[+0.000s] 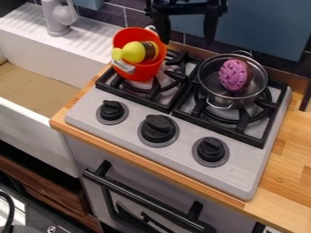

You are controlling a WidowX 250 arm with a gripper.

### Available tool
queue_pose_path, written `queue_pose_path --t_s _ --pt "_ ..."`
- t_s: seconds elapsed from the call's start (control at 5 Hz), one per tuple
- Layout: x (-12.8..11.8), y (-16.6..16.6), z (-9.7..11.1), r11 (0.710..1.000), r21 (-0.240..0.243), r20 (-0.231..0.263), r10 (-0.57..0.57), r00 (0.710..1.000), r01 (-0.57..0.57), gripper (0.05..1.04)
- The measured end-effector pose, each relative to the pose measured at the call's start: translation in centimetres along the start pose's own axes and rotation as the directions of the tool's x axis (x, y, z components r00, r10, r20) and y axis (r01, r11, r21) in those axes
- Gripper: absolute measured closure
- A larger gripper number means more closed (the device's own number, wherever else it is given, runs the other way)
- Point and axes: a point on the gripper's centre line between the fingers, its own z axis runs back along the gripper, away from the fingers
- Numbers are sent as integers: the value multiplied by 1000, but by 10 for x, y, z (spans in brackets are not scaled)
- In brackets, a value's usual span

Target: Moved the orange pot to the middle lower burner side

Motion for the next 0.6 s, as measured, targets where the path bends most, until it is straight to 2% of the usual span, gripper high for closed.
queue_pose_path --t_s 0.2,0.4,0.6 --pt "-3 2 -10 1000 12 -32 -2 999 3 87" --pt "3 14 -15 999 47 -18 -27 999 28 87" --pt "15 27 -16 998 50 -3 -41 999 41 87"
